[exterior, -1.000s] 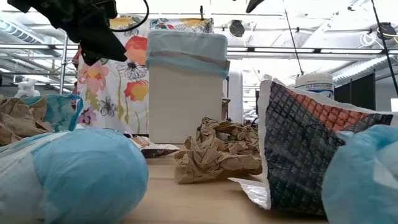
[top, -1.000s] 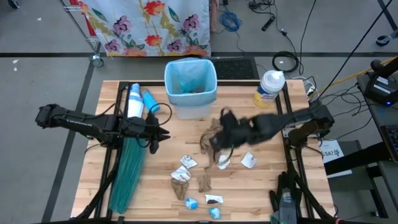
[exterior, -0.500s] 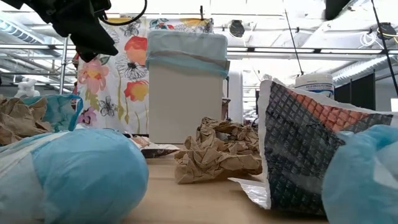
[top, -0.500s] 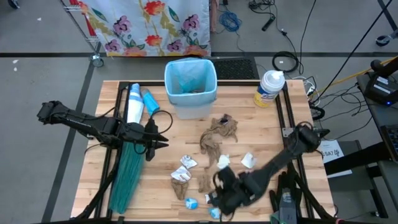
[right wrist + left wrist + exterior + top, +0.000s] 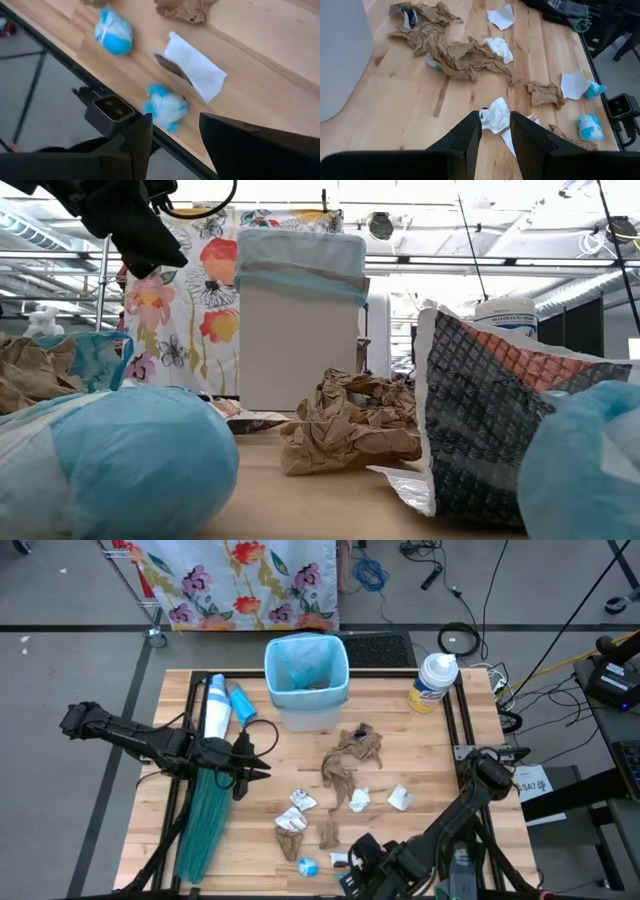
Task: Place trash/remove bag and relplace
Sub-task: Put the white paper into the white trash bin
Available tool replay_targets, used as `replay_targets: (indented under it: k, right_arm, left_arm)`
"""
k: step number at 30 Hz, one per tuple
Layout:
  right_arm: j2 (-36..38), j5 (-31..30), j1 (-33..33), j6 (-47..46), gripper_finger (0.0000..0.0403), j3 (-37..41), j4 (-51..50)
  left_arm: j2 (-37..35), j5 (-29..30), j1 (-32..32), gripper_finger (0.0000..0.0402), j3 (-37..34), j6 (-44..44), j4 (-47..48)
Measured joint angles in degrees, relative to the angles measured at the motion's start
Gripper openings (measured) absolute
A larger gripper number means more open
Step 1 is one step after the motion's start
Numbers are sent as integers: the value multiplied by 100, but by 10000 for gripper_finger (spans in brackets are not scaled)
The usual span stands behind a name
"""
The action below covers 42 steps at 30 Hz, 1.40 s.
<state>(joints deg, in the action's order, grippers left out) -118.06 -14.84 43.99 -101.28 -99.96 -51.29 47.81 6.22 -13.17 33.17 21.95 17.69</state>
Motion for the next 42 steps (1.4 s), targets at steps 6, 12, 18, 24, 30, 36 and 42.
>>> replay_targets:
  k: [6, 12, 18, 24, 30, 36, 42]
  right_arm:
    - [0, 18, 56, 1167, 154, 0, 7]
    - [0, 0, -140, 2072, 154, 0, 7]
    - [-72, 1, -398, 2742, 154, -4, 82]
    - [-342, 274, -511, 3078, 154, -2, 486]
    - [-489, 479, -527, 3141, 154, 0, 468]
    - [-579, 471, -528, 3158, 154, -2, 466]
    - [-690, 438, -527, 3243, 138, -2, 419]
  left_arm:
    - [0, -169, 0, 108, 0, 14, 2]
    - [0, -190, 0, 108, 0, 16, 0]
    - [0, -192, 0, 108, 0, 14, 2]
    - [0, -216, 0, 108, 2, 14, 67]
    - [0, -216, 0, 108, 2, 11, 86]
    - [0, -246, 0, 108, 2, 10, 98]
    - [1, -257, 0, 108, 2, 9, 100]
